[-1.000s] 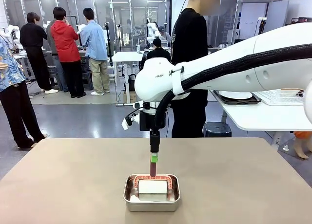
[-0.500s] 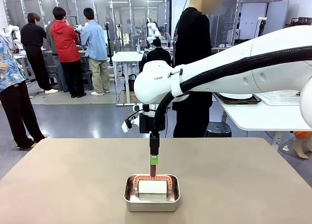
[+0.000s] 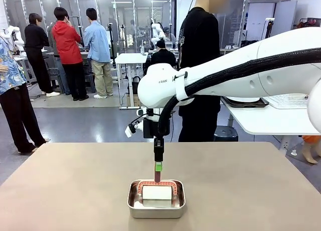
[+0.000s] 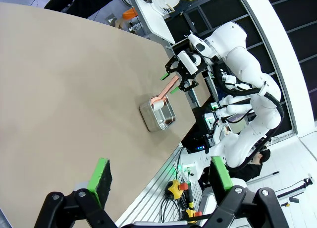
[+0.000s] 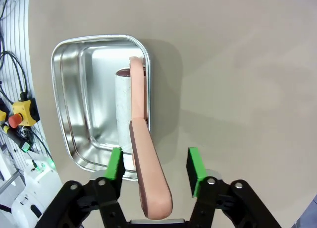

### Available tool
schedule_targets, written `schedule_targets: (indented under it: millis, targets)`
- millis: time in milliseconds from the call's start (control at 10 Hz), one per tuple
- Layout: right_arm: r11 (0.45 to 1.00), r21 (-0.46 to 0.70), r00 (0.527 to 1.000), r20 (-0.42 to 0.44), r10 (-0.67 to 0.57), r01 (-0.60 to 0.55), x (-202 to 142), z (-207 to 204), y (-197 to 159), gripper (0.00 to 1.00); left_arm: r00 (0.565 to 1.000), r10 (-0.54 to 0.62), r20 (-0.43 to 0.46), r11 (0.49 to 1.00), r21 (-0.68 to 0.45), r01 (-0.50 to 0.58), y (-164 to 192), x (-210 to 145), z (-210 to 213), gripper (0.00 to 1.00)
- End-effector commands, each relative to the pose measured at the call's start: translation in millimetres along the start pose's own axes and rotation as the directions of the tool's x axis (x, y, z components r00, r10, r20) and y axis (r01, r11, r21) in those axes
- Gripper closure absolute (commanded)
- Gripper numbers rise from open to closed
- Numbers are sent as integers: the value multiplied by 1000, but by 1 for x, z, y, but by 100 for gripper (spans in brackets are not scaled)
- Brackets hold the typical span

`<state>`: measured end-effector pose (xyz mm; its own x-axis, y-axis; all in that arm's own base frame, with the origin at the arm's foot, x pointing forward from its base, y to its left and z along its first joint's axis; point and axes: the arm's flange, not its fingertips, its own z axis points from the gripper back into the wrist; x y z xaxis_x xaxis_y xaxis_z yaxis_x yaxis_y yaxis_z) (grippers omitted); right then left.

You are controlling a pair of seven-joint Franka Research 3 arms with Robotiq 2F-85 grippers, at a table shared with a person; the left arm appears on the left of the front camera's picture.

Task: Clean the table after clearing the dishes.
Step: When the right (or left) Handle tray is removed, use the right hand (or left hand) to clean the right (or left) side of the table with the Lint Roller.

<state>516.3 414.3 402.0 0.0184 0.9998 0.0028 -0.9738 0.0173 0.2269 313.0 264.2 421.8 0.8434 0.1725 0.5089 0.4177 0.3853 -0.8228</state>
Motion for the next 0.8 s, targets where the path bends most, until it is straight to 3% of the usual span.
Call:
schedule_targets:
  millis: [0, 400, 500, 600, 700]
  targets:
    - [1000, -2, 999, -17, -28, 28, 3, 0, 4, 58, 1000, -8, 12, 1000, 9, 8, -4, -3, 0, 0]
    - [999, 3, 999, -19, -38, 38, 2, 1, 5, 96, 1000, -8, 12, 1000, 9, 8, -4, -3, 0, 0]
    - [999, 6, 999, -23, -44, 44, 2, 1, 6, 100, 1000, -8, 12, 1000, 9, 8, -4, -3, 0, 0]
    - [999, 3, 999, -22, -44, 44, 2, 4, 9, 95, 1000, -8, 12, 1000, 9, 8, -4, -3, 0, 0]
    - [999, -4, 999, -23, -42, 42, 2, 8, 13, 100, 1000, -8, 12, 1000, 9, 8, -4, -3, 0, 0]
